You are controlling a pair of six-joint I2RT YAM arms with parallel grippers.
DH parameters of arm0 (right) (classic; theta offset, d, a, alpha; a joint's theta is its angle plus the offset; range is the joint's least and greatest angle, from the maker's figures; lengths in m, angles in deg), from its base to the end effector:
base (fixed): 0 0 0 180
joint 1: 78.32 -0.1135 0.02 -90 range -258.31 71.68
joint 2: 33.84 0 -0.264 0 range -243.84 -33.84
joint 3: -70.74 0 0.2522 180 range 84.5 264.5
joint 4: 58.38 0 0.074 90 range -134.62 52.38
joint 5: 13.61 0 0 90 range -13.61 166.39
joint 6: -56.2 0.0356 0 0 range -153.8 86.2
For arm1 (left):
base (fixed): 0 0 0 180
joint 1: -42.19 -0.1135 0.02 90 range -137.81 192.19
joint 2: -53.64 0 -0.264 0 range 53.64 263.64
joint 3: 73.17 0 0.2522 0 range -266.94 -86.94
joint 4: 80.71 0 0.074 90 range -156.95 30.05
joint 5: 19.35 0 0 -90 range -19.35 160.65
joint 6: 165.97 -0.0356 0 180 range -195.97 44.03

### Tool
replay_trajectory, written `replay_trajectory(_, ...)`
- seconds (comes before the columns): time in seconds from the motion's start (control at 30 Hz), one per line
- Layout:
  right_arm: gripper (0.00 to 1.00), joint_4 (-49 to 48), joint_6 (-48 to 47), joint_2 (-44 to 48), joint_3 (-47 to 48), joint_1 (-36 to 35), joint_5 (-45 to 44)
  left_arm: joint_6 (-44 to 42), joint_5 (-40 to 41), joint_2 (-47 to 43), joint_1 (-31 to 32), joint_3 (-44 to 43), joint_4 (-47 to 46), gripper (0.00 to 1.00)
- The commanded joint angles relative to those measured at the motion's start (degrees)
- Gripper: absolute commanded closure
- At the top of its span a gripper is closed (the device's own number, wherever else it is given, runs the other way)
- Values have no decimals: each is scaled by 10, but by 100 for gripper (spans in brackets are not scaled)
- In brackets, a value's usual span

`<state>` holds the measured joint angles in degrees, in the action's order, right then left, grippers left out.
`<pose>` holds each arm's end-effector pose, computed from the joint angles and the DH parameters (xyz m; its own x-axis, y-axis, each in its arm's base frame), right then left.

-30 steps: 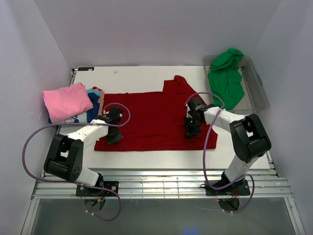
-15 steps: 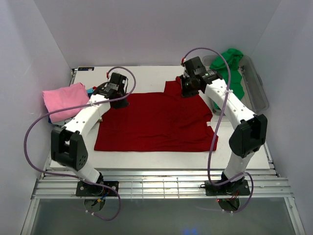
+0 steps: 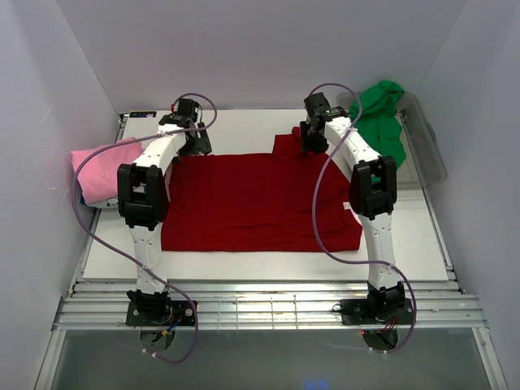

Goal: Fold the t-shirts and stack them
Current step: Fold the tshirt

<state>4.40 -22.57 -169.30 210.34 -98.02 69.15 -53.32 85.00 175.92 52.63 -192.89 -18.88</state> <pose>0.4879 0.1699 0.2235 -0.8416 -0.0961 -0.5314 -0.1109 0.9938 -0.0042 0.4538 -0.0746 0.2276 -0.8455 -0.2236 -0.4850 -0.2767 0.9601 0.0398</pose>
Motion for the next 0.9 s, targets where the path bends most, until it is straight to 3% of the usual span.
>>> replay_trajectory(0.0, 54, -101, -9, 22, 19, 35, 13, -1, -2, 8, -23, -71, 5, 2)
replay_trajectory(0.27, 51, -199, 19, -40, 40, 88, 104, 9, 13, 45, -52, -91, -1, 2)
replay_trajectory(0.53, 47, -268, 46, -82, 35, 90, 187, 14, -16, 81, -73, -97, -11, 2)
replay_trajectory(0.87, 46, -340, 69, -100, 29, 90, 194, 27, -36, 132, -79, -136, -19, 2)
